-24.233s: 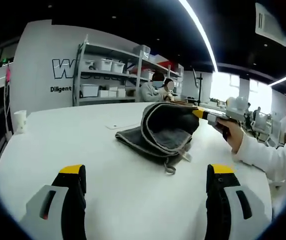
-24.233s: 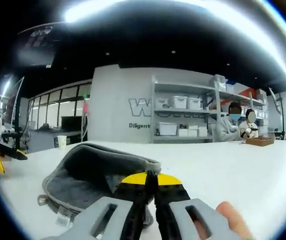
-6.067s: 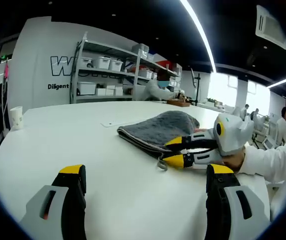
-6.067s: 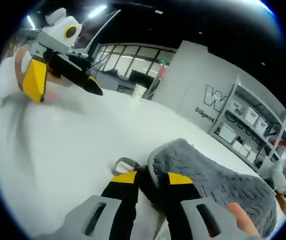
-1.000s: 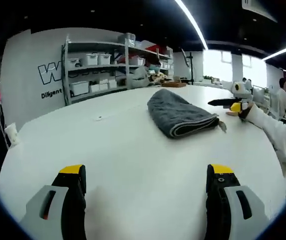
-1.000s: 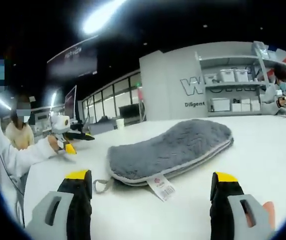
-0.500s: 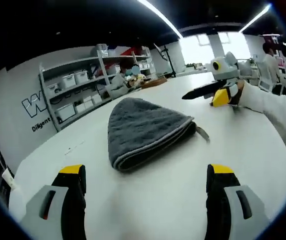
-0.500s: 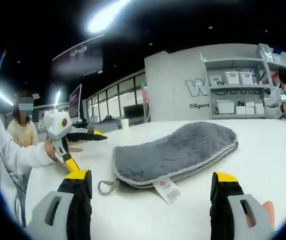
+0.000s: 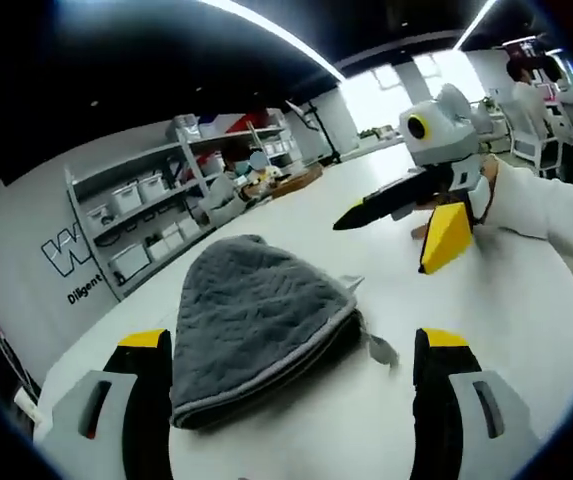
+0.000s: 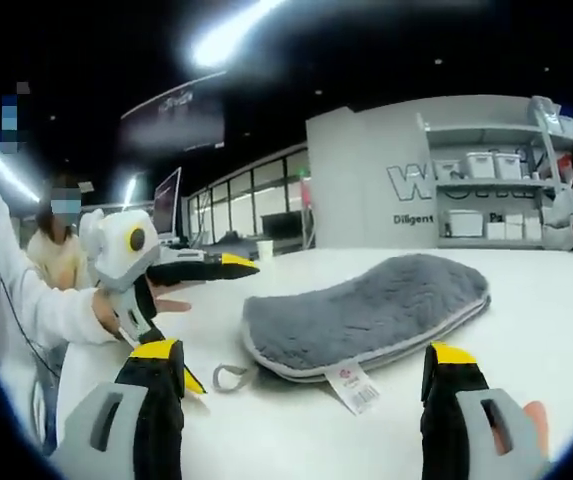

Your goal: Open the folded towel by lifting each exposed corner and separating the folded layers until the towel lies flat within the target outline without major curled edges

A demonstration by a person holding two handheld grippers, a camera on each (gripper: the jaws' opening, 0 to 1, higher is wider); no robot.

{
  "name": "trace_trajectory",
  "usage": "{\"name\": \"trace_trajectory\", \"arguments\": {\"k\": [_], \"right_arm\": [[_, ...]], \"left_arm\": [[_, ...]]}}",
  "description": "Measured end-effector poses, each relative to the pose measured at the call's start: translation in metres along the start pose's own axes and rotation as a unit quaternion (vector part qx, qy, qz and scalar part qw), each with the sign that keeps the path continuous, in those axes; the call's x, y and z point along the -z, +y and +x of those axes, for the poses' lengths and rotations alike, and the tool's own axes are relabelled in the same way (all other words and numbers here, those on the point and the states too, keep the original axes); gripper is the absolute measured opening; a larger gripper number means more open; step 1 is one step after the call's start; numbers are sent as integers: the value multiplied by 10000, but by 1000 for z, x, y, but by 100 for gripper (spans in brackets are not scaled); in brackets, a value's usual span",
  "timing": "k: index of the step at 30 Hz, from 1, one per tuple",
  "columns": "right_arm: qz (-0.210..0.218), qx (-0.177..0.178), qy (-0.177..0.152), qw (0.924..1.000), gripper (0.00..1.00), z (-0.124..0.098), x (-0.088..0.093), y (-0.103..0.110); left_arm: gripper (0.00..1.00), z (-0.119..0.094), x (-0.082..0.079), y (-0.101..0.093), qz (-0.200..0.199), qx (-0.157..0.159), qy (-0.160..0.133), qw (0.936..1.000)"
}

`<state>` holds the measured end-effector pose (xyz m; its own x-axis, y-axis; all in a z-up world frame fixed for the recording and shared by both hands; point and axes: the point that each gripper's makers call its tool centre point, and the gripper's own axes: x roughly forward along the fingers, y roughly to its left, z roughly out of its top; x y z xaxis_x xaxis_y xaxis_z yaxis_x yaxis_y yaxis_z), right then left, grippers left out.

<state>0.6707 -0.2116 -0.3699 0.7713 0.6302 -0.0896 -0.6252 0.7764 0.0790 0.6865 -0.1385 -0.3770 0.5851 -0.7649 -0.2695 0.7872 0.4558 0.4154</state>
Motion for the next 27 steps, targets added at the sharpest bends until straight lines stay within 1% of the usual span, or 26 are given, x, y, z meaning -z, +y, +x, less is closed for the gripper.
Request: {"name": "trace_trajectory", "arguments": {"k": [2, 4, 7, 8, 12, 15, 18, 21, 25, 26, 27], "right_arm": [[-1, -43, -36, 10000, 99, 0, -2, 1], [-10, -88, -50, 9999, 99, 0, -2, 4], [-46, -160, -52, 9998, 99, 0, -3, 8], [-46, -171, -52, 9998, 99, 0, -3, 8], [-20, -184, -103, 9998, 99, -1, -5, 8], [-25, -221, -134, 9997, 99, -1, -7, 10], [-31, -239, -120, 9996, 99, -1, -6, 11], [-38, -234, -105, 9997, 99, 0, -6, 11], [-23, -201, -83, 9998, 99, 0, -4, 10], [-17, -189, -83, 9998, 99, 0, -4, 10], [-4, -178, -78, 9998, 99, 0, -4, 9]], "left_arm": [[100, 6, -4, 1, 42, -91, -44, 9999], [100, 13, -7, 6, 176, -285, -59, 9994], [100, 24, -9, 10, 265, -443, -49, 9987], [100, 25, -9, 11, 274, -460, -44, 9986], [100, 33, -14, 16, 363, -704, -48, 9968], [100, 34, -15, 23, 629, -966, -4, 9933], [100, 33, -16, 23, 666, -991, -29, 9928], [100, 33, -12, 24, 756, -1044, 41, 9916], [98, 33, -11, 24, 830, -1040, 25, 9911], [98, 33, -11, 25, 843, -1063, 22, 9908], [98, 31, -12, 28, 846, -1161, 24, 9896]]}}
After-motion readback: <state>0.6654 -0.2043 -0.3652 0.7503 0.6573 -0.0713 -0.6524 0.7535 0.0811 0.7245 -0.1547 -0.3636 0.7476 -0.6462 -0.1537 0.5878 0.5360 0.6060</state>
